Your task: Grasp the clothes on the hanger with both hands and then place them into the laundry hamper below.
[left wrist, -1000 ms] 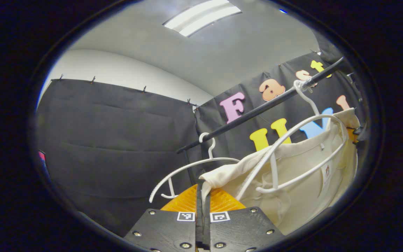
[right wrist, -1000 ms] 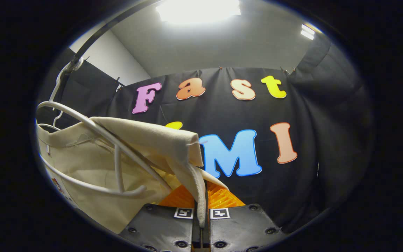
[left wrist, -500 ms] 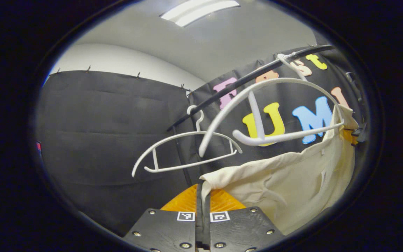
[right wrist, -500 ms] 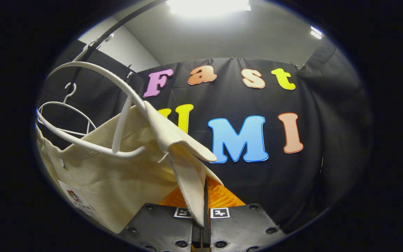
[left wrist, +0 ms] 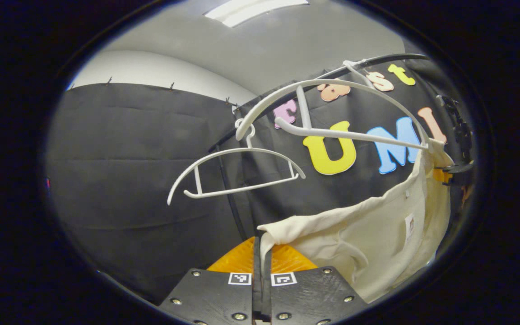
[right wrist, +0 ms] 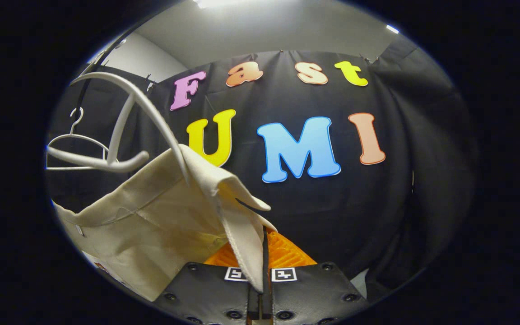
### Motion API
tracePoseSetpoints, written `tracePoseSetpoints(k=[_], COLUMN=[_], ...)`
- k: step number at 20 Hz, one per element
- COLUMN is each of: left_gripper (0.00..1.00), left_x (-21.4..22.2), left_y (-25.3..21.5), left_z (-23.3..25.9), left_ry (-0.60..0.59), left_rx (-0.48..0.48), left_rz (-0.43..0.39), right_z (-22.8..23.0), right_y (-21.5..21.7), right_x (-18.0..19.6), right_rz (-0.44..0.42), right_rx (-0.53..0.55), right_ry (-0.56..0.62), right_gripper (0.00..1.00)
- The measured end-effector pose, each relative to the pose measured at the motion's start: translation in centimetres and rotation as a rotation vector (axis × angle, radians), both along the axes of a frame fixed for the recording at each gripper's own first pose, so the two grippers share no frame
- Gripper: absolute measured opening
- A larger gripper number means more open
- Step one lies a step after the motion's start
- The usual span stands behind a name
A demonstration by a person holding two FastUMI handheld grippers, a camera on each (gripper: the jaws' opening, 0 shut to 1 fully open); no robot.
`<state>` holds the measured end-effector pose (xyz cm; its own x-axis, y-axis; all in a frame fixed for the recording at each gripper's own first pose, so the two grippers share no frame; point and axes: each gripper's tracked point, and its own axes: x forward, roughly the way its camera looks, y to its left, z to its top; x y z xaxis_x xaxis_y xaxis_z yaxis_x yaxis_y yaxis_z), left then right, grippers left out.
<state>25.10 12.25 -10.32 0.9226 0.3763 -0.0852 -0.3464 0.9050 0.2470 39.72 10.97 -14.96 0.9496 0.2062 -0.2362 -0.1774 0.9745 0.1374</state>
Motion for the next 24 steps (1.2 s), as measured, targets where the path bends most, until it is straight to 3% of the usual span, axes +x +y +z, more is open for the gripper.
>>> tracePoseSetpoints(k=[5,12,24], left_gripper=[0.01,0.01,0.02], left_x=[-3.3,-8.1,-12.3], left_y=[-1.0,-1.4,-3.7], left_z=[-0.2,2.5,5.7], left_ry=[0.019,-0.008,-0.065], left_rx=[-0.011,-0.019,-0.085], left_rz=[-0.019,-0.052,-0.176], right_z=[-0.7,4.6,12.7], right_y=[1.1,5.1,17.6], right_x=[-5.0,-13.5,-26.7], right_rz=[0.066,0.212,0.584], right_rx=[0.010,0.034,0.138], right_ry=[0.007,-0.065,-0.139], right_gripper=[0.04,0.04,0.04])
